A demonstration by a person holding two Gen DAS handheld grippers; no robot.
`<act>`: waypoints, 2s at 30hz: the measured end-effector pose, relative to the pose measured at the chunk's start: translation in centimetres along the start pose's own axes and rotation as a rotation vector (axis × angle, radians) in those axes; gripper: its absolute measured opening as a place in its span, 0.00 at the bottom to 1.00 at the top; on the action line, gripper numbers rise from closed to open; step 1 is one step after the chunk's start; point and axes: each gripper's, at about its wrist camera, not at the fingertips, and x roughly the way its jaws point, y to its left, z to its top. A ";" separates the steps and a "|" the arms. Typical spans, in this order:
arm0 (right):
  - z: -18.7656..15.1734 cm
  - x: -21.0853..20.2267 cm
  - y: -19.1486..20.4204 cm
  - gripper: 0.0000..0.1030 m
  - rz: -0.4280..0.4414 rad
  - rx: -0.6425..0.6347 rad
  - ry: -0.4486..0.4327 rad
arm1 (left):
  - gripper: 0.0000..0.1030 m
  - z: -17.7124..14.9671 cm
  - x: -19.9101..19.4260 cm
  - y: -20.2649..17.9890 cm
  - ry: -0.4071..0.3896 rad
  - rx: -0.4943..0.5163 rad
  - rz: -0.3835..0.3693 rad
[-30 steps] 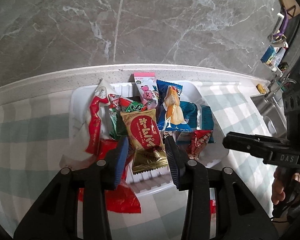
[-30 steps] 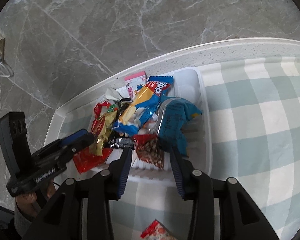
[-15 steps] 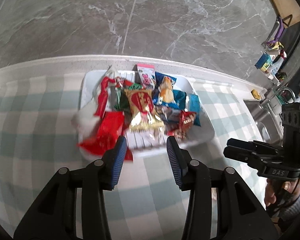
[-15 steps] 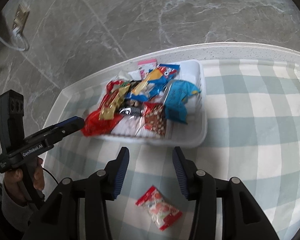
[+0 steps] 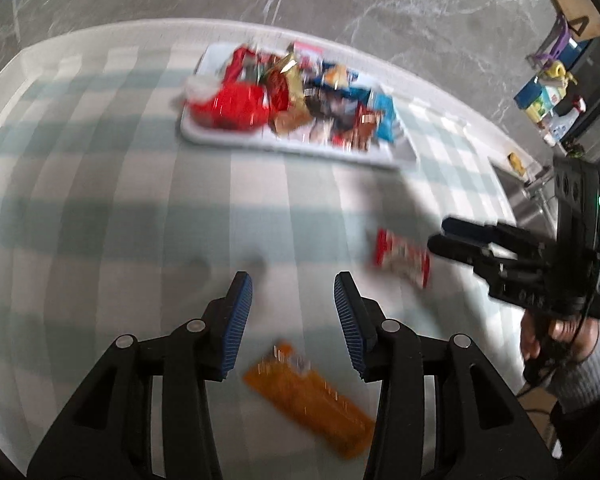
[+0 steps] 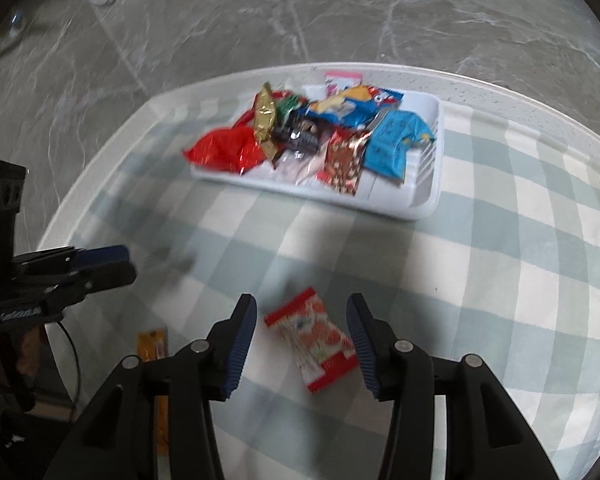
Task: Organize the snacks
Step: 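Move both open grippers back over the orange bar and red-white packet, then grasp the orange bar with the left gripper while the right grasps the red-white packet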
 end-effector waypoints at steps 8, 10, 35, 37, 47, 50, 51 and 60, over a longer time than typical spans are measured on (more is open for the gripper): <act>-1.6 0.4 0.4 0.49 -0.007 -0.097 0.026 | 0.40 -5.5 -0.3 -0.9 0.055 -0.081 0.018; -1.8 0.5 0.6 0.49 -0.016 -0.129 0.026 | 0.40 -6.5 0.0 -1.0 0.071 -0.108 0.016; -3.1 2.1 0.3 0.49 -0.053 -0.278 0.061 | 0.45 -9.5 2.3 -2.5 0.124 -0.220 0.097; -3.1 2.2 0.3 0.49 -0.055 -0.286 0.063 | 0.45 -9.5 2.3 -2.7 0.120 -0.206 0.111; -2.9 3.1 0.5 0.49 -0.062 -0.317 0.075 | 0.43 -9.2 2.8 -3.7 0.091 -0.119 0.153; -2.9 3.3 0.4 0.46 -0.061 -0.322 0.082 | 0.34 -9.2 3.0 -3.8 0.084 -0.088 0.172; -2.9 3.3 0.4 0.46 -0.056 -0.321 0.085 | 0.32 -9.1 3.0 -3.7 0.082 -0.084 0.171; -2.6 3.2 -1.0 0.44 0.006 -0.230 0.084 | 0.21 -8.7 3.4 -4.1 0.081 -0.032 0.141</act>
